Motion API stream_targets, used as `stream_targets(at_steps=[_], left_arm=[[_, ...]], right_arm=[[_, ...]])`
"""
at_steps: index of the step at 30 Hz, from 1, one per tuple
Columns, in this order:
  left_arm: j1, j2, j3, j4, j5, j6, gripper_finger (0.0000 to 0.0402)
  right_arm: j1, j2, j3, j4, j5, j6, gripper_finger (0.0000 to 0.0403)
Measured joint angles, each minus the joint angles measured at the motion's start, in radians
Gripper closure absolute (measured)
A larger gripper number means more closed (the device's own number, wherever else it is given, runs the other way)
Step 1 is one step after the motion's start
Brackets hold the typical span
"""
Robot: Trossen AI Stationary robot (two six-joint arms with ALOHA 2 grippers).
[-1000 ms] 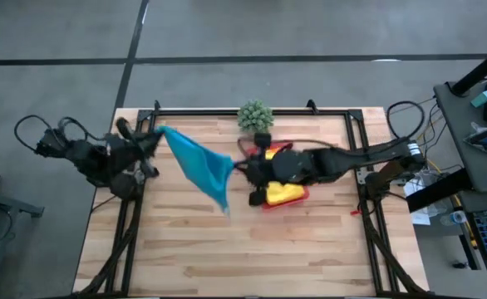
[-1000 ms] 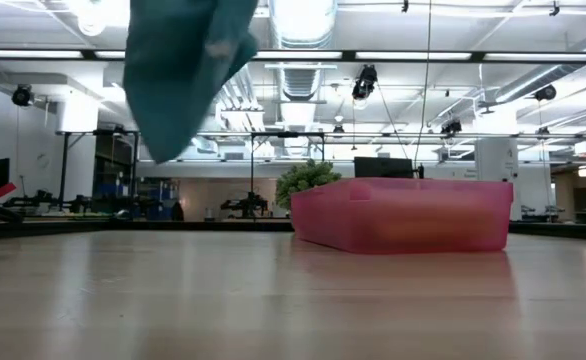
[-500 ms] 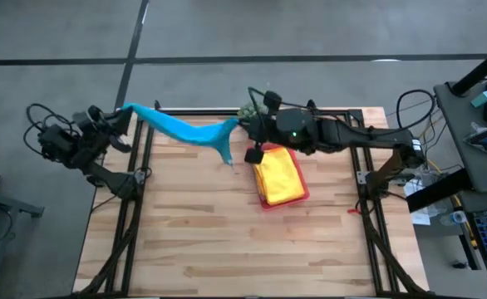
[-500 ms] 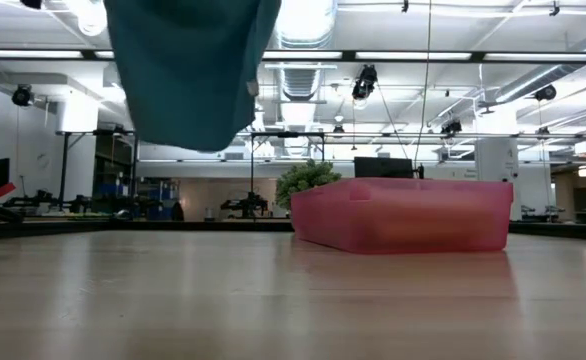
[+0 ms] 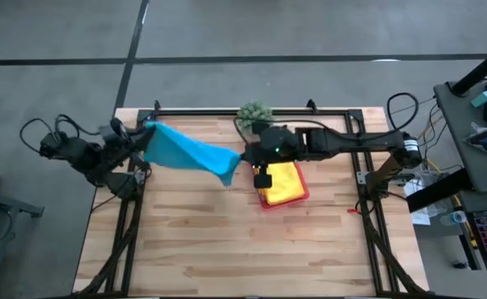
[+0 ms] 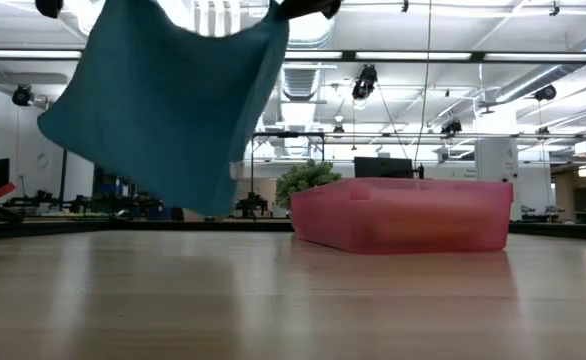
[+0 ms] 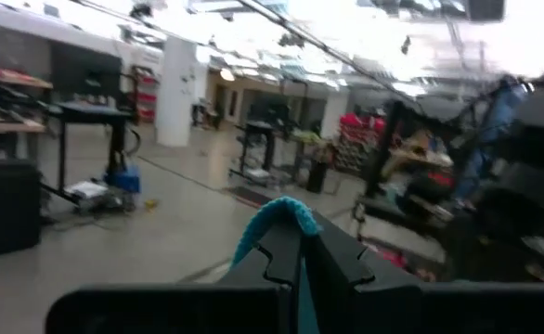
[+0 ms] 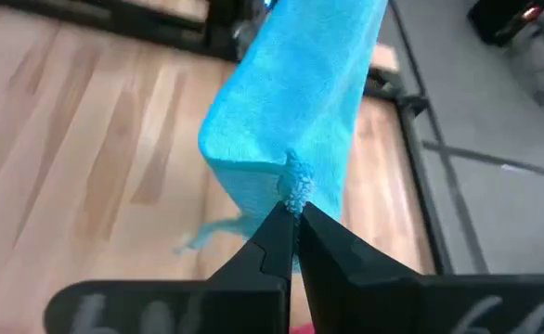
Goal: Fold microfiber towels
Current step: Fold the blue towel
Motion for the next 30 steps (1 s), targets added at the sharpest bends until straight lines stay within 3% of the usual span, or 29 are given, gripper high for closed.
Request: stream_targets(at_steps=[4, 11, 18, 22, 27, 30], left_arm=[[-0.011, 0.066, -0.004, -0.044, 0.026, -0.100, 0.0401], [-0.013, 0.123, 0.034, -0.036, 0.015, -0.043, 0.0401], [-0.012, 0.112, 0.029, -0.041, -0.140, -0.043, 0.0401], [-0.019, 0.110, 0.015, -0.041, -0.160, -0.059, 0.0401], [-0.062, 0.138, 0.013, -0.145, -0.129, -0.194, 0.0401], [-0.089, 0.163, 0.013, -0.234, -0.086, -0.361, 0.0401]], right_arm=[[0.004, 0.000, -0.049, -0.006, 0.001, 0.017, 0.0394], [-0.018, -0.013, -0.057, -0.003, 0.034, -0.074, 0.0394], [-0.089, -0.040, -0.057, 0.007, 0.091, -0.131, 0.0394], [-0.112, -0.042, -0.056, -0.018, 0.085, -0.110, 0.0394], [-0.103, -0.043, -0.056, -0.113, -0.076, -0.071, 0.0394], [-0.094, -0.042, -0.069, -0.157, -0.196, -0.022, 0.0394]])
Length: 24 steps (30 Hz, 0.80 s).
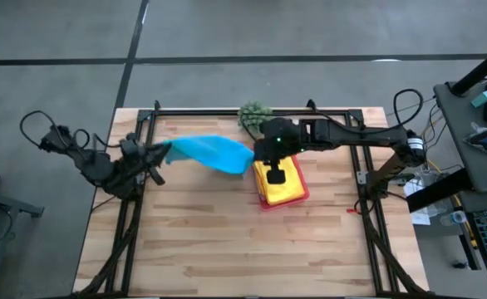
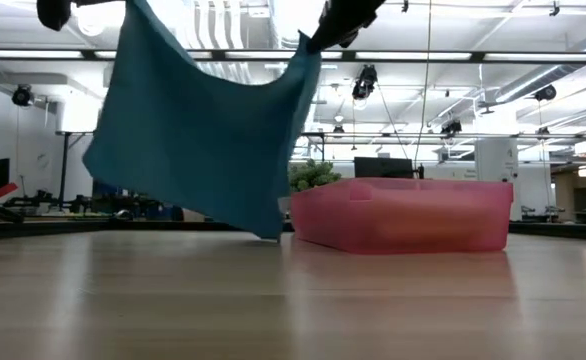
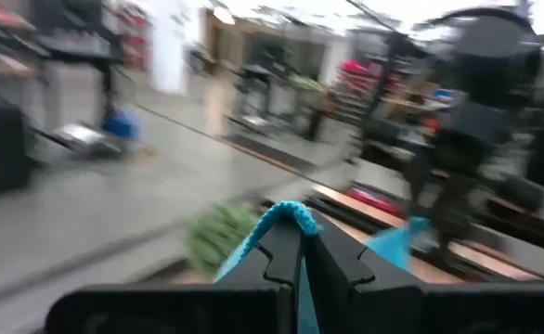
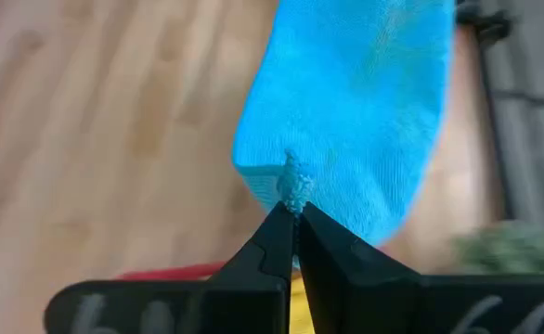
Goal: Fold microfiber towels
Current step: Fold the blue towel
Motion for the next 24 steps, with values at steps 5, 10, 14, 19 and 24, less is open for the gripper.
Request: stream_targets(at_steps=[5, 10, 14, 19, 24], left_arm=[[-0.033, 0.071, 0.000, -0.111, 0.146, -0.312, 0.0401], [-0.034, 0.128, 0.000, -0.261, 0.489, -0.668, 0.0401], [-0.048, 0.200, 0.000, -0.307, 0.882, -0.878, 0.0401], [-0.125, 0.305, 0.035, -0.289, 1.201, -0.949, 0.0401], [-0.186, 0.414, 0.038, -0.251, 1.237, -1.080, 0.0402]], right_arm=[[0.038, 0.001, -0.061, 0.001, -0.099, 0.036, 0.0394], [0.088, 0.003, -0.146, 0.045, -0.206, 0.088, 0.0394], [0.149, 0.003, -0.216, 0.148, -0.315, 0.145, 0.0394], [0.245, 0.003, -0.282, 0.260, -0.404, 0.213, 0.0394], [0.346, 0.016, -0.313, 0.305, -0.399, 0.332, 0.0394]])
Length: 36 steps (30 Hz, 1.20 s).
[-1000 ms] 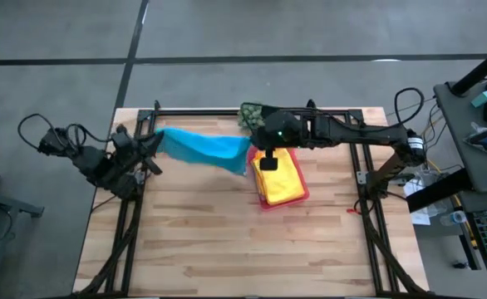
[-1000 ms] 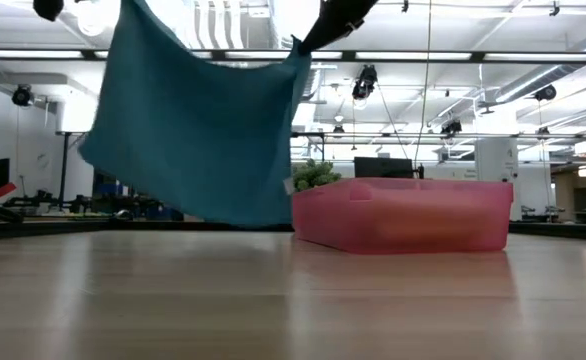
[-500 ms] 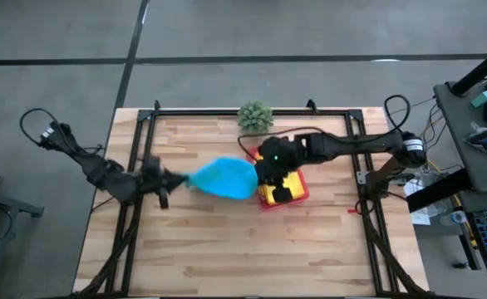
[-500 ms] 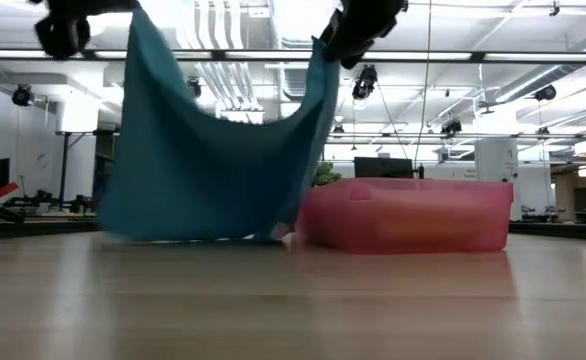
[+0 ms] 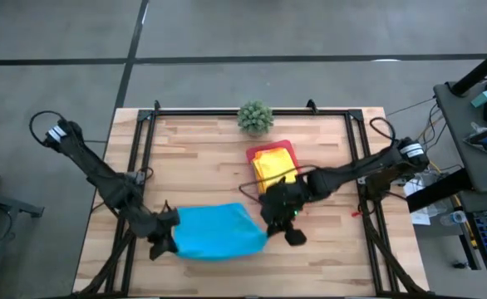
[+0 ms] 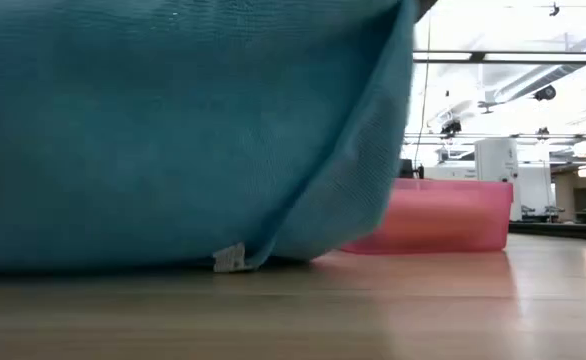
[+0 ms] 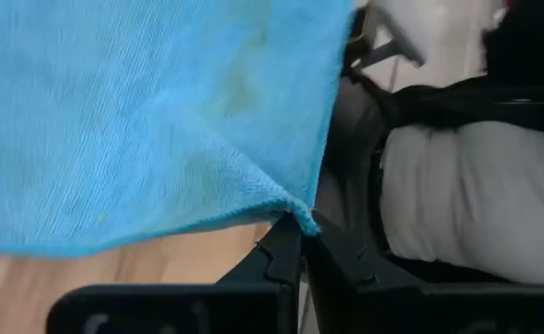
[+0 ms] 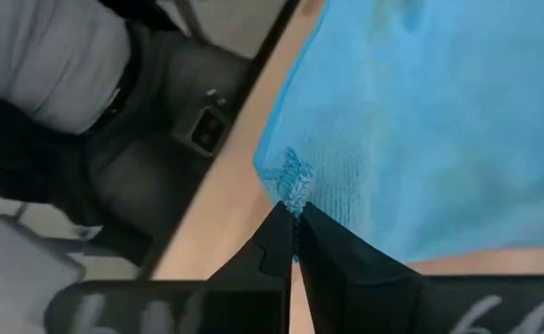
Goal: Fold microfiber towels
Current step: Fold the blue towel
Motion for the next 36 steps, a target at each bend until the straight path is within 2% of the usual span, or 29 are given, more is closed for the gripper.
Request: stream_targets(at_steps=[5, 8, 11, 16, 19, 23, 27, 30, 36], left_arm=[[-0.013, 0.129, -0.006, 0.086, 0.025, -0.045, 0.0397], [-0.014, 0.198, -0.006, 0.194, 0.062, -0.044, 0.0375], [-0.014, 0.252, -0.005, 0.277, 0.115, -0.048, 0.0341], [-0.012, 0.292, 0.000, 0.260, 0.177, -0.066, 0.0284], [0.008, 0.287, -0.005, 0.206, 0.172, -0.070, 0.0269], [0.031, 0.267, -0.005, 0.170, 0.088, 0.011, 0.0268], [0.069, 0.270, -0.005, 0.163, -0.106, 0.145, 0.0268], [0.110, 0.301, -0.005, 0.163, -0.216, 0.243, 0.0268], [0.187, 0.417, -0.005, 0.162, -0.256, 0.328, 0.0268]], right_arm=[[0.069, 0.040, -0.033, 0.062, 0.004, 0.080, 0.0394], [0.086, 0.072, -0.034, 0.062, 0.003, 0.120, 0.0385], [0.089, 0.102, -0.034, 0.062, 0.004, 0.155, 0.0363], [0.088, 0.122, -0.034, 0.059, 0.006, 0.161, 0.0311], [0.088, 0.119, -0.034, 0.058, 0.005, 0.157, 0.0280], [0.088, 0.105, -0.034, 0.053, 0.009, 0.160, 0.0253], [0.090, 0.099, -0.036, 0.046, 0.078, 0.159, 0.0242], [0.090, 0.099, -0.042, 0.045, 0.112, 0.150, 0.0242], [0.090, 0.101, -0.046, 0.047, 0.164, 0.120, 0.0251]])
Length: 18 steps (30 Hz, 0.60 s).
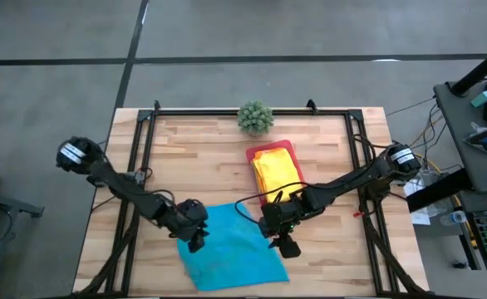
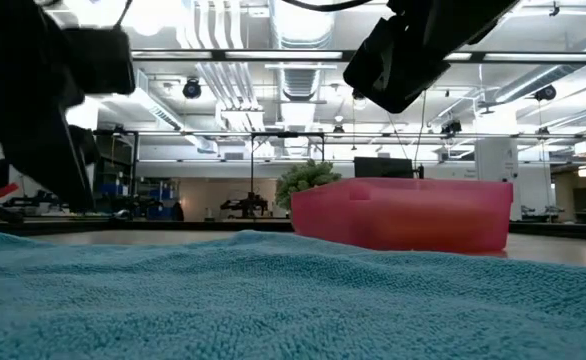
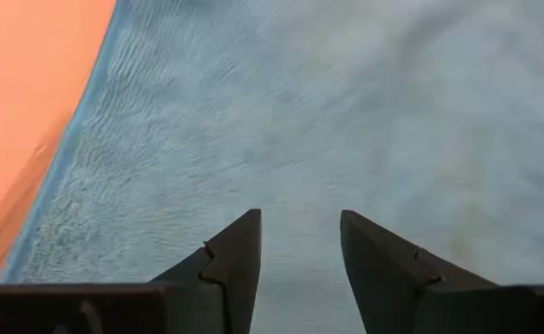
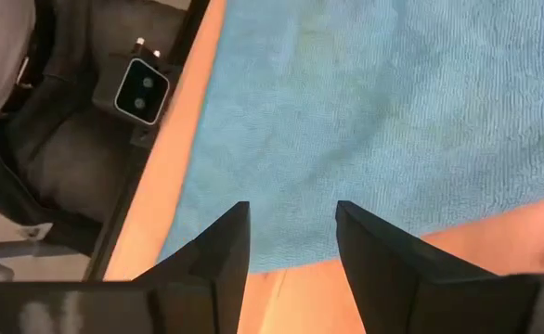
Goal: Fold microfiber towels
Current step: Fold the blue towel
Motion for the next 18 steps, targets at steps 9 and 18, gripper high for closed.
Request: stream_targets(at_steps=[9, 18], left_arm=[[0.026, 0.080, -0.001, -0.062, 0.140, -0.002, 0.0268], [0.027, 0.060, 0.002, -0.303, 0.245, -0.057, 0.0268]], right_arm=[[-0.002, 0.001, -0.002, 0.004, 0.042, -0.016, 0.0259], [-0.002, 0.004, -0.003, 0.008, 0.318, 0.047, 0.0252]])
